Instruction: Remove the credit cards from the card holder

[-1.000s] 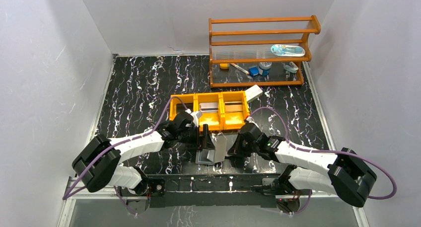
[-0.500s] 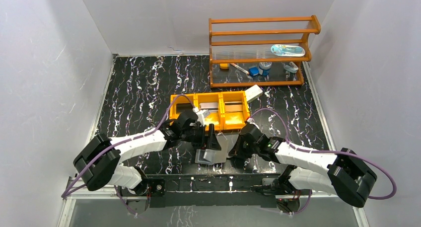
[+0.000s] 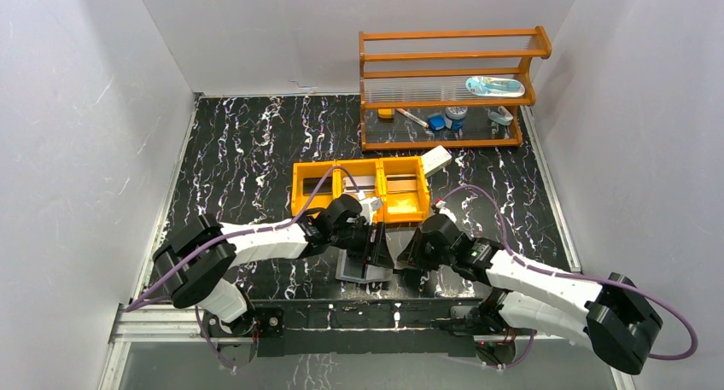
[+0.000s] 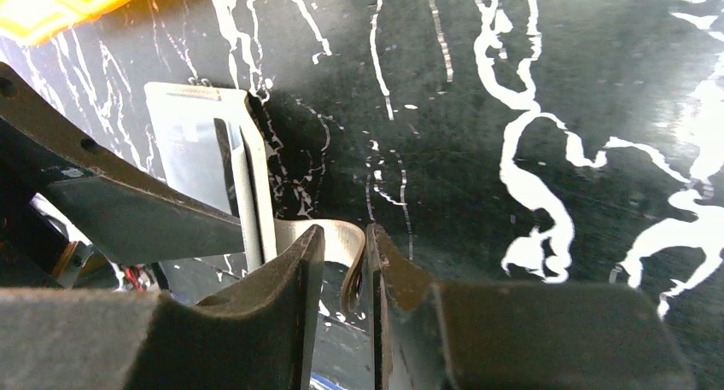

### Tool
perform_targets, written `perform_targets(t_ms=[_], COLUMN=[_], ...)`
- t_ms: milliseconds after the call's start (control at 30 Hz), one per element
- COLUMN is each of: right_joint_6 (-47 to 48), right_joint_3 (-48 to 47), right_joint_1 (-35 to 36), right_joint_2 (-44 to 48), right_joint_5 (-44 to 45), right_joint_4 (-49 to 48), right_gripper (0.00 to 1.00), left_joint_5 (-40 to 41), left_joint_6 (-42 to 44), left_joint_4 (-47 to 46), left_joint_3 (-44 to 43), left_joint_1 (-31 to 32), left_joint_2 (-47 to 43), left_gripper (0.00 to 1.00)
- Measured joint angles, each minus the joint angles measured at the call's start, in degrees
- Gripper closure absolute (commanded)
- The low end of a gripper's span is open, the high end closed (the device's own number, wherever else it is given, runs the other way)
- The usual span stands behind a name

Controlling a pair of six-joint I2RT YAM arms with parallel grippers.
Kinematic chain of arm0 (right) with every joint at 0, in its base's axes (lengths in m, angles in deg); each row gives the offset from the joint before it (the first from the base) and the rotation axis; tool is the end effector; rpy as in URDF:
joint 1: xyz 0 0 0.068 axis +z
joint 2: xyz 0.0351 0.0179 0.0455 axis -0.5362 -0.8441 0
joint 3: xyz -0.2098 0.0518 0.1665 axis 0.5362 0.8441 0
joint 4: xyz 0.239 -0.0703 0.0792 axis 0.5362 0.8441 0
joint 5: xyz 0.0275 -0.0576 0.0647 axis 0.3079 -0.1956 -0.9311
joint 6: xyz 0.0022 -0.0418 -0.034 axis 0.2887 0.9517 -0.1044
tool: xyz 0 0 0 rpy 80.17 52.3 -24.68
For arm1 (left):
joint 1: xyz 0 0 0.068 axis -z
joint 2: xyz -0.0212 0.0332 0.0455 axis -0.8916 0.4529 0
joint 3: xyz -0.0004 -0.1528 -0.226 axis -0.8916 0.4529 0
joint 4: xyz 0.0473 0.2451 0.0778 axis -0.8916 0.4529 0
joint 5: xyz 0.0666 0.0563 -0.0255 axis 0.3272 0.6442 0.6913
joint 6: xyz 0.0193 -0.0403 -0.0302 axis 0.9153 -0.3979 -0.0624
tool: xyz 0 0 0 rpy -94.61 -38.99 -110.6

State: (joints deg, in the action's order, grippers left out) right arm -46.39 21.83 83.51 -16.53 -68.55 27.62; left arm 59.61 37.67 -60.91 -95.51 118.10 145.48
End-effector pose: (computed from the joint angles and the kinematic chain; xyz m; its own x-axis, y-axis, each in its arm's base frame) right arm 0.1190 0.1428 0.1681 -0.8575 0.3526 -0.3746 0.0595 0.7913 0.6085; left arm 0.1621 -0.2585 0.1819 -0.9015 0.1699 -0.3980 0.4269 0.4989 -0.7542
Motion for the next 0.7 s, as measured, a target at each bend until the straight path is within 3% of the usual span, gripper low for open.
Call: perform_targets(t_ms=[367, 700], right_joint_6=[-0.31, 0.55], right_joint_3=[-3.76, -6.99], right_joint_1=[-0.09, -0.09], right_joint_2=[8.52, 1.79], right_joint_5=[5.51, -1.09], right_joint_4=[9.92, 2.69], right_gripper=[0.71, 0.81], left_joint_5=[2.6, 3.85], left_joint_6=[-1.05, -1.05], left_joint_4=[-1.2, -0.31], left_joint_3=[1.49, 1.99], left_joint_1=[0.94, 1.36], left_joint_2=[1.22, 1.22], left_gripper=[0.53, 0.66])
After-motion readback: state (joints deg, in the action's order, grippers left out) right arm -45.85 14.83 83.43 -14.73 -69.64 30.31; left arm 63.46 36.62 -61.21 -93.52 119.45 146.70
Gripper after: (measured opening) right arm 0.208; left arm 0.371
